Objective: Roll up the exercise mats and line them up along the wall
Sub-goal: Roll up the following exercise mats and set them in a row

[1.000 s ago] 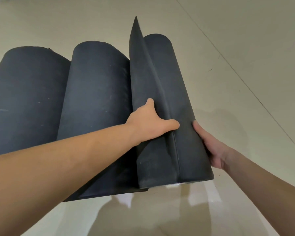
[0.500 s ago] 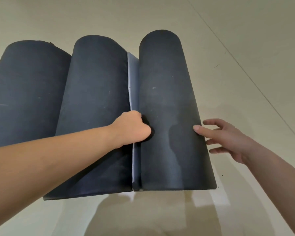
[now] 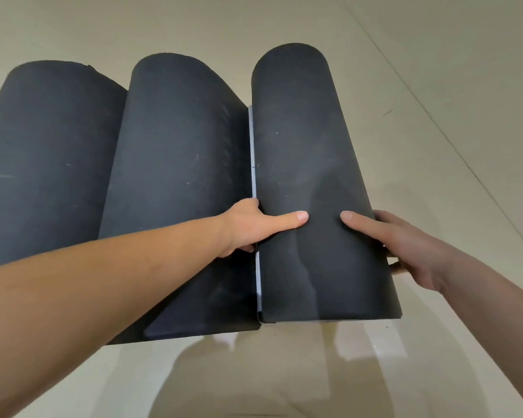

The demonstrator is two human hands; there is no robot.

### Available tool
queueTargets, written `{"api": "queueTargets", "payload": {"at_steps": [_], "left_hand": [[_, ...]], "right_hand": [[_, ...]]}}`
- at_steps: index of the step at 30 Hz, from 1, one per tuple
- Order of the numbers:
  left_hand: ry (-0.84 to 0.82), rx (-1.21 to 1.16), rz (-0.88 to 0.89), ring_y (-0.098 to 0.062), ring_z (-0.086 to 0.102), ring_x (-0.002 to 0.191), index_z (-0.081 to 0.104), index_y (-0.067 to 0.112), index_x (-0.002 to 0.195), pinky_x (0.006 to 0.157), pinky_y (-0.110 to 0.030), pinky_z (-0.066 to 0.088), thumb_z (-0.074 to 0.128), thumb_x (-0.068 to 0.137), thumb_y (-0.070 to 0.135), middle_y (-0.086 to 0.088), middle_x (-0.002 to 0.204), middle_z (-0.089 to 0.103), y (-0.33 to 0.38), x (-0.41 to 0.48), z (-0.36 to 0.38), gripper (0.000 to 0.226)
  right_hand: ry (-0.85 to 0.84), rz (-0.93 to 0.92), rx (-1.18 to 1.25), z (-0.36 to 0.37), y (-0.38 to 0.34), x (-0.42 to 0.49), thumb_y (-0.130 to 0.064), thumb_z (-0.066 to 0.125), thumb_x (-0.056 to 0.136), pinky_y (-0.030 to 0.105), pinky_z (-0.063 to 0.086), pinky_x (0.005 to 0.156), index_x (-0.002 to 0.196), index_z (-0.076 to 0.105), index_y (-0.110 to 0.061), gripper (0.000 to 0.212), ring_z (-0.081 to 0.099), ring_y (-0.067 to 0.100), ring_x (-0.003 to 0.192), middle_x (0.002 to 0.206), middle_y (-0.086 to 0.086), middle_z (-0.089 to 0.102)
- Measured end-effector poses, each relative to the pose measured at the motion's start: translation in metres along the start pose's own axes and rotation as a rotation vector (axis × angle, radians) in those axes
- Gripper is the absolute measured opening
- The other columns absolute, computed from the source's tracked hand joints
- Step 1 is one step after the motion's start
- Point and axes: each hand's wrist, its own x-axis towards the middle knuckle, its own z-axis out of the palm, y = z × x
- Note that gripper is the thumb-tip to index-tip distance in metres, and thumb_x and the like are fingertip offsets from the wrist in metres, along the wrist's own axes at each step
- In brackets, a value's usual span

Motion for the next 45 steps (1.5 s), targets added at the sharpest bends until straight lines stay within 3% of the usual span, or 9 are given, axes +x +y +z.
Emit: {"api": "queueTargets", "payload": {"at_steps": [4,8,13,19,26,31,35,39,45], "left_hand": [[0.143,0.299,0.239,-0.013,0.050,0.140,0.022,0.024,0.168,0.093,-0.006,0.037,0.081,0.088,0.054,0.012,0.153,0.050,0.011,-0.007,-0.001,0.104],[0.089,0.548,0.130,-0.019,0.062,0.120,0.019,0.011,0.163,0.100,-0.037,0.056,0.065,0.072,0.093,0.003,0.136,0.061,0.022,-0.012,0.001,0.131],[0.150,0.674,0.133,-0.011,0.064,0.087,0.058,0.020,0.100,0.075,-0.032,0.056,0.065,0.071,0.093,0.008,0.098,0.065,0.036,-0.004,-0.015,0.078],[0.151,0.742,0.114,-0.019,0.059,0.090,0.042,0.013,0.115,0.060,-0.028,0.039,0.076,0.073,0.081,0.007,0.096,0.054,0.021,0.012,-0.016,0.087],[0.213,0.835,0.118,-0.028,0.060,0.097,0.043,0.004,0.132,0.074,-0.034,0.045,0.070,0.081,0.080,-0.003,0.111,0.059,0.013,0.013,-0.001,0.095],[0.198,0.525,0.126,-0.018,0.061,0.111,0.050,0.020,0.133,0.093,-0.035,0.054,0.079,0.068,0.081,0.012,0.124,0.061,0.002,0.010,-0.011,0.093],[-0.010,0.121,0.116,-0.009,0.065,0.126,0.053,0.032,0.146,0.112,-0.038,0.053,0.087,0.078,0.056,0.018,0.137,0.067,-0.025,0.009,-0.028,0.079],[0.011,0.287,0.029,-0.019,0.070,0.113,0.062,0.028,0.117,0.103,-0.043,0.059,0.090,0.084,0.037,0.003,0.123,0.071,-0.004,0.002,-0.043,0.045],[0.133,0.471,0.102,-0.024,0.063,0.113,0.049,0.020,0.139,0.087,-0.044,0.062,0.077,0.073,0.077,0.006,0.128,0.057,0.054,-0.022,-0.037,0.092]], "right_hand": [[0.071,0.014,0.028,0.015,0.002,-0.001,-0.076,0.086,0.057,0.040,0.056,0.081,0.150,0.039,-0.039,0.110,0.071,0.014,0.106,0.125,-0.011,0.070],[0.116,-0.062,-0.074,0.038,-0.006,0.011,-0.081,0.094,0.041,0.038,0.058,0.087,0.139,0.035,-0.034,0.123,0.067,0.017,0.114,0.134,-0.006,0.060],[-0.019,-0.068,-0.074,0.010,-0.010,0.014,-0.063,0.102,0.050,0.047,0.062,0.087,0.134,0.046,-0.038,0.103,0.070,0.014,0.111,0.128,-0.008,0.062],[0.057,-0.160,0.036,0.036,0.018,0.028,-0.060,0.104,0.044,0.041,0.051,0.109,0.161,0.014,-0.060,0.147,0.056,0.011,0.132,0.142,-0.027,0.047],[-0.016,-0.137,0.098,0.036,0.027,0.040,-0.048,0.108,0.052,0.035,0.053,0.104,0.154,0.033,-0.060,0.127,0.066,0.003,0.124,0.142,-0.028,0.061],[-0.093,-0.143,0.155,0.028,0.013,0.020,-0.041,0.106,0.059,0.033,0.058,0.093,0.137,0.051,-0.061,0.097,0.075,0.001,0.106,0.124,-0.029,0.072],[-0.067,-0.192,0.072,0.032,-0.007,-0.005,-0.048,0.098,0.065,0.022,0.055,0.078,0.136,0.045,-0.063,0.090,0.072,-0.008,0.099,0.122,-0.036,0.068],[-0.082,-0.204,-0.030,0.032,-0.021,-0.018,-0.053,0.092,0.074,0.019,0.054,0.081,0.149,0.032,-0.066,0.097,0.067,-0.008,0.111,0.133,-0.038,0.061],[0.058,-0.169,-0.278,0.064,-0.020,-0.015,-0.100,0.076,0.041,0.044,0.050,0.112,0.155,-0.005,-0.070,0.143,0.058,0.020,0.134,0.154,-0.007,0.047]]}}
